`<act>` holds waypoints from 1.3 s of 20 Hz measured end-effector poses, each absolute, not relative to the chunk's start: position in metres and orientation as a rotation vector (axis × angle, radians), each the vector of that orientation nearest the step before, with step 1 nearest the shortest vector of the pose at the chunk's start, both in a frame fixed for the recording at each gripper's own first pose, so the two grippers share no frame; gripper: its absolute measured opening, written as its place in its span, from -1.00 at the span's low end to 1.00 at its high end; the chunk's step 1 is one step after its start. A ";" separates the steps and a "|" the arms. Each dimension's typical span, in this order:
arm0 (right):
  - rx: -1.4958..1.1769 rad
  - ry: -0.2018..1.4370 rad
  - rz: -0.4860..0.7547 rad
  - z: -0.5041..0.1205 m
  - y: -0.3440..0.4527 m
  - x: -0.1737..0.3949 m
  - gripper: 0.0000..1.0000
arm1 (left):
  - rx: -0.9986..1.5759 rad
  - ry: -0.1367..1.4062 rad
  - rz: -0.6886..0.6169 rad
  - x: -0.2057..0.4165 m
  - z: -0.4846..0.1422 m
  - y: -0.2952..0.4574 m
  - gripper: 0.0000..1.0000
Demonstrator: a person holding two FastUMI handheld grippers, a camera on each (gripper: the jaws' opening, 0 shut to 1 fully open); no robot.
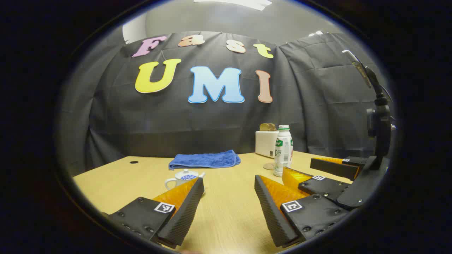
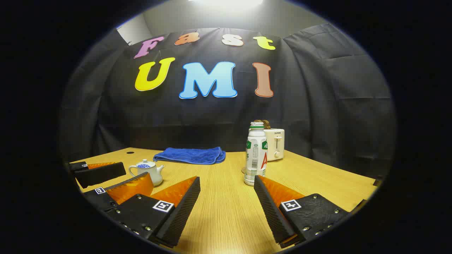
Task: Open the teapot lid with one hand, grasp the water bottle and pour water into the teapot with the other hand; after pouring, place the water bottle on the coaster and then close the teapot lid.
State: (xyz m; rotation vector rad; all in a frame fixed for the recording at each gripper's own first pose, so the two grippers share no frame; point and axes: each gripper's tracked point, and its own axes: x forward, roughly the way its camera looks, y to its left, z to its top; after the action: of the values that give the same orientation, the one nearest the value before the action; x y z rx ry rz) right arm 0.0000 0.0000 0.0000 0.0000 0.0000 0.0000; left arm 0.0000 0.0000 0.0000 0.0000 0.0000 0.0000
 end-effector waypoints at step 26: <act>0.000 -0.001 0.175 0.003 0.012 -0.005 0.89 | -0.002 -0.007 0.057 0.005 0.002 0.010 1.00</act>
State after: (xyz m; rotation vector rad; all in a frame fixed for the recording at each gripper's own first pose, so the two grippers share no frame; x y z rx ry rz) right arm -0.0052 0.0116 0.0026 0.0002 -0.0010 0.1753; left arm 0.0050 0.0103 0.0017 -0.0016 -0.0069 0.0569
